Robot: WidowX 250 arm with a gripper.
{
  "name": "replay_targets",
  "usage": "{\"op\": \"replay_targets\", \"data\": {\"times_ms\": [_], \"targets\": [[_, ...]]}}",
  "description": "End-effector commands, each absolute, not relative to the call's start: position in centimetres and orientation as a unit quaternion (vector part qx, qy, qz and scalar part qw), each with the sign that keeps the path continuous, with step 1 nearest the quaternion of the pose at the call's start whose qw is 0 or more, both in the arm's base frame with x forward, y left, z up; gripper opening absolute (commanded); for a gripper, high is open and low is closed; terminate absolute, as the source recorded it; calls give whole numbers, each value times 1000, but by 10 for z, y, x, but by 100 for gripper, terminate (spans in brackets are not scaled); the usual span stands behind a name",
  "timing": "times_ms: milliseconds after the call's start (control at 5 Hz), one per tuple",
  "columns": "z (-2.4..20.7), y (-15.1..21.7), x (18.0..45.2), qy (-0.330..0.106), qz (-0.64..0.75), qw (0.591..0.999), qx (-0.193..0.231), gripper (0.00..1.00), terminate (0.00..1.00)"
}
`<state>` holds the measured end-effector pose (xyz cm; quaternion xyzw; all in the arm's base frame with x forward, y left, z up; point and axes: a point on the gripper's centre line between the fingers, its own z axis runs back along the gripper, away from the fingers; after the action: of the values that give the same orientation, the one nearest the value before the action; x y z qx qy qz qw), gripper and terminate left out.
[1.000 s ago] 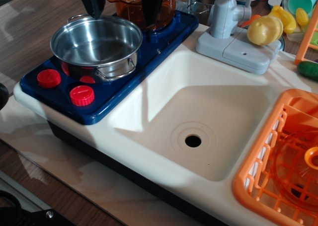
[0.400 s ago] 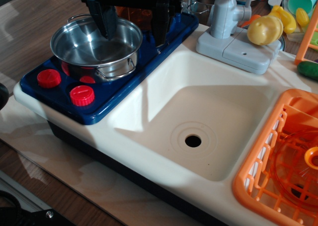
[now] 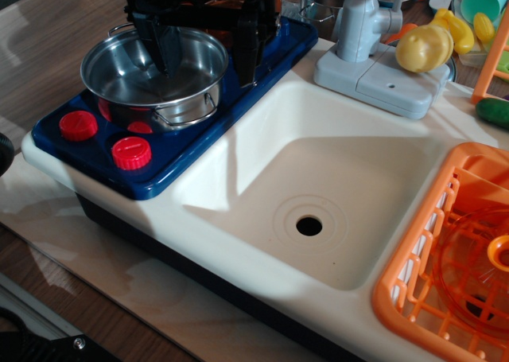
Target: Put pan from stove to sink
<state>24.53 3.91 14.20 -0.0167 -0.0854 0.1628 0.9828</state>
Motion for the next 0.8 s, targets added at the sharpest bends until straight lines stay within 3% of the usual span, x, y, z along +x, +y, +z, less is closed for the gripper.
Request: {"op": "replay_targets", "data": {"times_ms": [0,600], "targets": [[140,40,249,-98,162,982,-16,0,0],[141,14,248,-124,173,977,4,0,0]]}}
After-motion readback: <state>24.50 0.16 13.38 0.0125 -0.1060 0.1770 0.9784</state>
